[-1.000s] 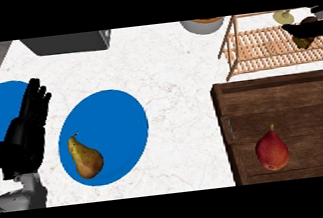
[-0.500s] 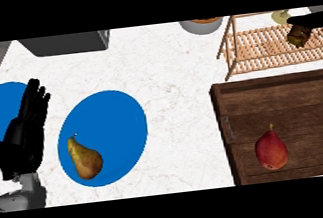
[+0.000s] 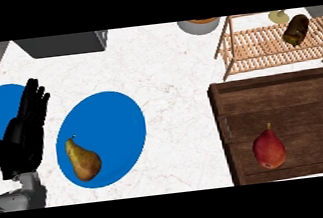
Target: Pick the sweet potato from the tray and place it in the tiered shelf
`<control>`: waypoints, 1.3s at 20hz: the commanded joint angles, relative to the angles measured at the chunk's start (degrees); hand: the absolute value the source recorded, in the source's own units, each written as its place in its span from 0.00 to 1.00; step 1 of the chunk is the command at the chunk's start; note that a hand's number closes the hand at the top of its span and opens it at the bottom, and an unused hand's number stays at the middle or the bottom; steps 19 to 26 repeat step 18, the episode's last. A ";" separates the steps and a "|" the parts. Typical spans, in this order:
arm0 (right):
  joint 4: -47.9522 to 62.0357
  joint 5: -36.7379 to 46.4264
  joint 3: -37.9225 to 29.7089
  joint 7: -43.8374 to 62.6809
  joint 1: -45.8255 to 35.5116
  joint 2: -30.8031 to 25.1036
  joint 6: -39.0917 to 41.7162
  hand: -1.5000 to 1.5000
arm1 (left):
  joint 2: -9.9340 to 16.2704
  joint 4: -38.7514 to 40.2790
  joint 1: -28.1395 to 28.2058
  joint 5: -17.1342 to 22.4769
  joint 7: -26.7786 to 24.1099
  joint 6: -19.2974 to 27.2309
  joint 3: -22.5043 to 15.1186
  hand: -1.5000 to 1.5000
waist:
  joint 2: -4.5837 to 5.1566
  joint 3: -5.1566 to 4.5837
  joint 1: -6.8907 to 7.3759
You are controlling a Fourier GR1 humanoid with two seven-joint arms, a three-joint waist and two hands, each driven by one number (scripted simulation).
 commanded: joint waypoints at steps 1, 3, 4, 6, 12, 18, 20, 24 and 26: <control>-0.83 -3.09 -2.70 4.13 2.65 -6.83 4.22 0.00 | 0.98 -0.94 1.12 1.39 0.22 -1.40 1.20 0.50 | -0.31 -0.02 -0.47; -0.19 -4.23 -4.22 3.51 6.65 -8.62 4.72 0.00 | -1.61 -0.88 4.98 -1.12 -3.36 -0.16 -1.47 0.50 | -0.22 -0.01 -0.42; -0.10 -5.06 -4.43 3.55 6.55 -11.39 8.15 0.00 | 1.01 1.72 0.47 1.20 -1.60 -1.79 1.63 0.50 | -0.10 0.00 -0.48; -0.52 -7.04 -5.47 2.23 9.87 -12.54 11.11 0.00 | -1.27 -2.26 2.09 -1.92 0.31 1.11 -1.35 0.50 | -0.25 0.02 -0.43; 3.26 -11.04 -8.05 -2.95 15.89 -18.83 20.37 0.00 | 0.80 -3.41 1.35 -0.24 2.46 -0.52 0.91 0.50 | -0.10 0.06 -0.05; 8.41 -13.11 -9.26 -8.06 19.04 -24.31 26.59 0.00 | -0.49 -1.77 -0.62 -1.41 2.00 0.22 -0.04 0.50 | 0.14 0.13 0.28; 8.41 -13.11 -9.26 -8.06 19.04 -24.31 26.59 0.00 | -0.49 -1.77 -0.62 -1.41 2.00 0.22 -0.04 0.50 | 0.14 0.13 0.28; 8.41 -13.11 -9.26 -8.06 19.04 -24.31 26.59 0.00 | -0.49 -1.77 -0.62 -1.41 2.00 0.22 -0.04 0.50 | 0.14 0.13 0.28; 8.41 -13.11 -9.26 -8.06 19.04 -24.31 26.59 0.00 | -0.49 -1.77 -0.62 -1.41 2.00 0.22 -0.04 0.50 | 0.14 0.13 0.28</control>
